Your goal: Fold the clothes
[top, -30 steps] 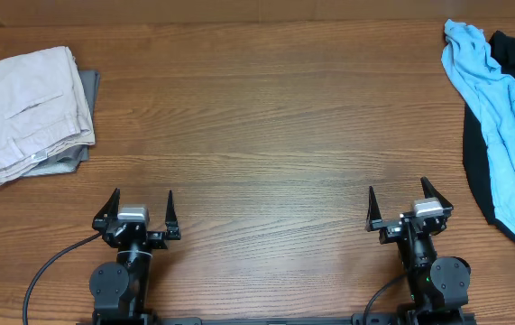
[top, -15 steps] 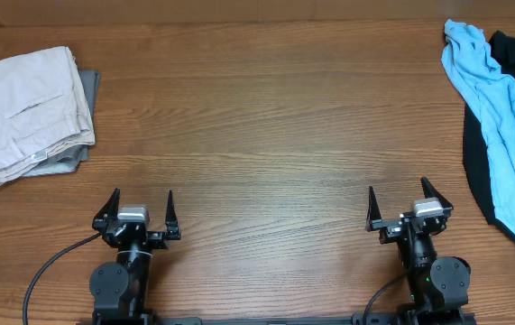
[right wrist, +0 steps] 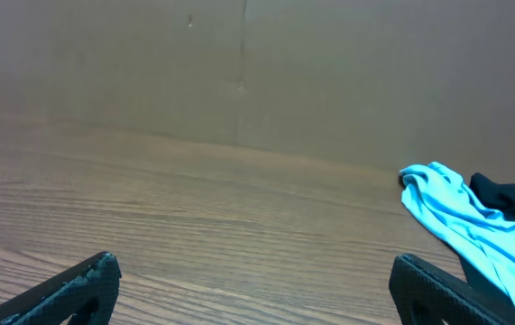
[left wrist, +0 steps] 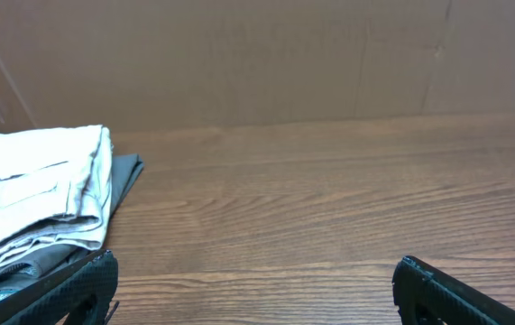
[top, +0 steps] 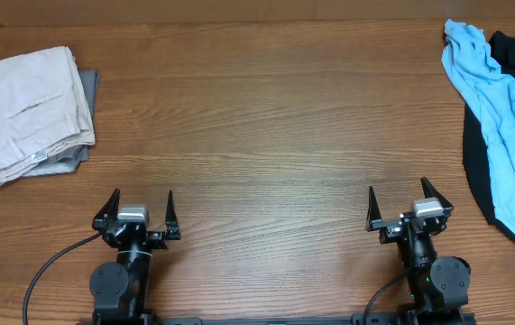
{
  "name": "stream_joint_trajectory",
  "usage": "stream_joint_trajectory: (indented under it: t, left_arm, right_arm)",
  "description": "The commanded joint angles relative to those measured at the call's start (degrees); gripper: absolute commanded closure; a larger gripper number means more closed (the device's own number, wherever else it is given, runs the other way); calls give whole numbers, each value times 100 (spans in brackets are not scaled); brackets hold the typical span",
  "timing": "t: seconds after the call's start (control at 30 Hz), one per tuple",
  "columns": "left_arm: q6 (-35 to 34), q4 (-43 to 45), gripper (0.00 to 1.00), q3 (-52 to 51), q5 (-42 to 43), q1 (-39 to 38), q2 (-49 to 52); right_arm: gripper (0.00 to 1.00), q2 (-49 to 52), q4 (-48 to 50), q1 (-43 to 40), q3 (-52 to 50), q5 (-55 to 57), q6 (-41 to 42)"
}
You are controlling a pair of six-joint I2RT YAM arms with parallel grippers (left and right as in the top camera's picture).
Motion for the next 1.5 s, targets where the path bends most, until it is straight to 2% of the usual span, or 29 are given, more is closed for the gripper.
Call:
stream_joint_trajectory:
  t: [0.0, 1.47]
  left_arm:
    - [107, 4, 0, -35, -63, 24, -74]
    - [109, 4, 0, -35, -63, 24, -74]
  right_arm:
    - [0, -37, 33, 26, -59, -31, -15]
    - [0, -37, 52, 24, -57, 238, -170]
